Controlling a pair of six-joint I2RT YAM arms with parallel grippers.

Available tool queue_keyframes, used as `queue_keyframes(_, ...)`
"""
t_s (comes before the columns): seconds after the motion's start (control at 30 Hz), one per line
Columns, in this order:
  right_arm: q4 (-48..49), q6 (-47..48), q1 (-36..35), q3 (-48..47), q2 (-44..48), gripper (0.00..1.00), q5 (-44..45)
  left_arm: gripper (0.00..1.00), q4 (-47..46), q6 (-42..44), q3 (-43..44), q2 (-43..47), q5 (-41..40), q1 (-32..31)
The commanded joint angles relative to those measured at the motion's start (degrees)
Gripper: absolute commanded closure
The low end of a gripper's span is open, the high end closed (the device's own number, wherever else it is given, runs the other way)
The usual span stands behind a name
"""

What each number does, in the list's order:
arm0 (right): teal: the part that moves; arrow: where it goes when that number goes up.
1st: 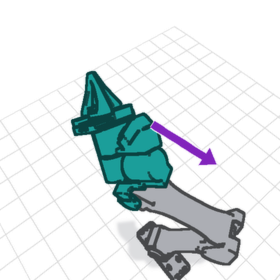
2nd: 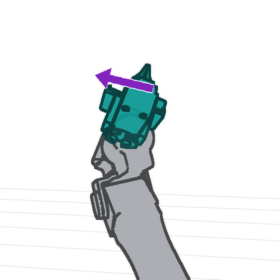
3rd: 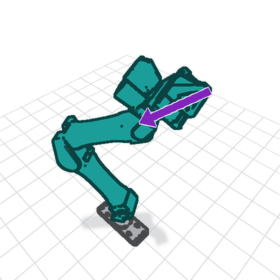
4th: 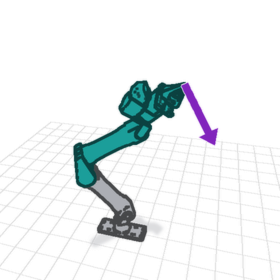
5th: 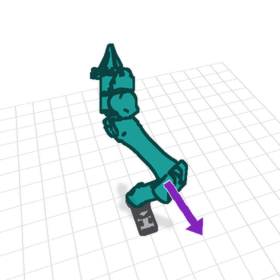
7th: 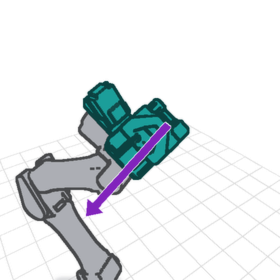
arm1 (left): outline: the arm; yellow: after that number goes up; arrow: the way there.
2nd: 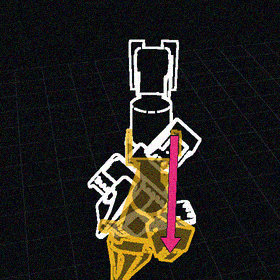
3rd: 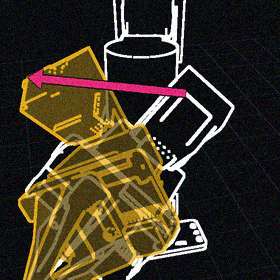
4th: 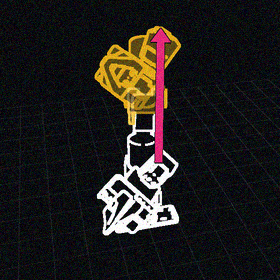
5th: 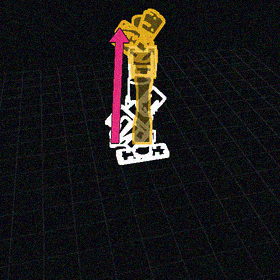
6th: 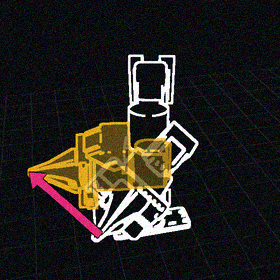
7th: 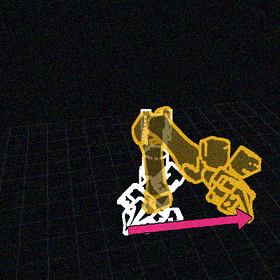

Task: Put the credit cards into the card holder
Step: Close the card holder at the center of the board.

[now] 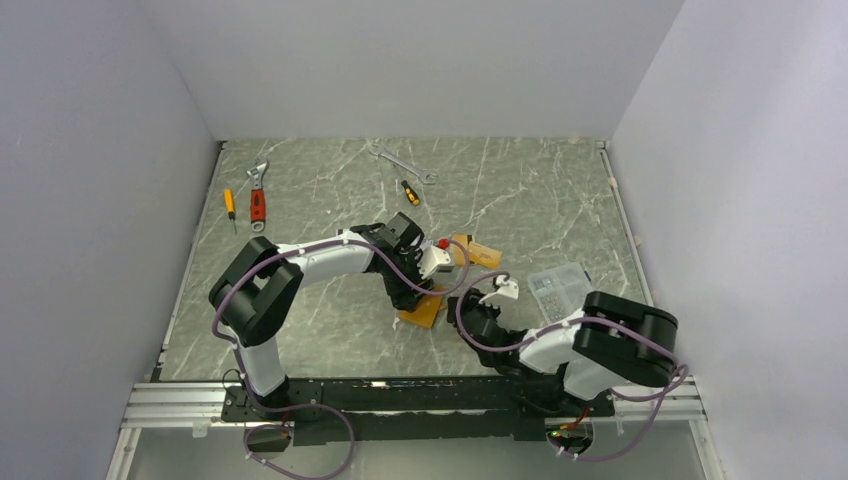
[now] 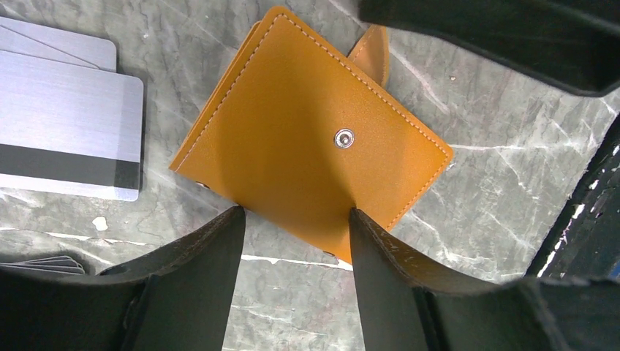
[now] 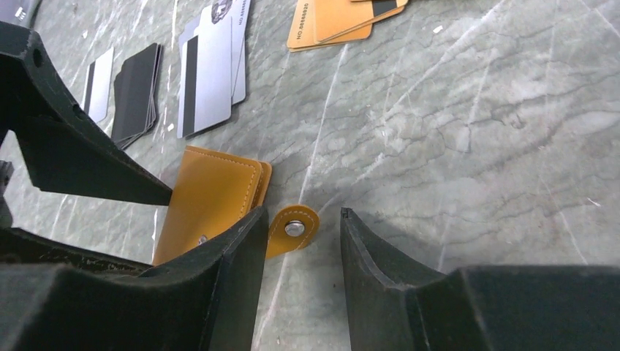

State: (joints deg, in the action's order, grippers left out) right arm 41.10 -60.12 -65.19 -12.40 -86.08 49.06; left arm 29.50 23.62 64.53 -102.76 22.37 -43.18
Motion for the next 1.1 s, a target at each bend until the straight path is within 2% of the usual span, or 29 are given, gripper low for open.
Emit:
queue_keyframes(0.0,-6.4,-3.3,0.1,3.1,6.8,0.57,-0.8,0.41,1.7,-2.1,0.0,-2.2,-3.0,-0.6)
queue_keyframes(0.1,-5.6,-0.9,-0.2,6.3,13.5,0.57,-2.5,0.41,1.0,-3.4,-0.1,-2.4,-3.5,-0.8)
queue_keyframes(0.27,-13.2,-1.1,-0.5,7.9,24.8,0.57,-5.0,0.41,-0.2,-6.0,-0.8,-2.1,-5.7,-1.0)
queue_keyframes(0.37,-17.8,-1.9,-0.4,6.9,28.5,0.57,-7.5,0.40,-1.3,-8.7,-2.4,-1.3,-6.2,-1.1)
queue_keyframes(0.57,-22.8,-3.8,0.5,2.7,29.0,0.56,-13.0,0.38,-1.6,-12.2,-2.2,0.3,-5.8,-1.1)
queue_keyframes(0.73,-29.5,-7.6,6.4,0.7,29.8,0.56,-20.0,0.38,-1.0,-13.9,-2.4,0.3,-3.3,-1.1)
queue_keyframes(0.93,-29.3,-4.5,15.7,-1.5,30.4,0.52,-32.0,0.38,-3.0,-21.7,-4.6,0.5,7.1,0.8)
queue_keyframes(1.07,-39.1,0.9,18.0,-11.0,25.9,0.47,-35.6,0.38,-7.7,-28.9,-8.2,1.3,13.5,4.1)
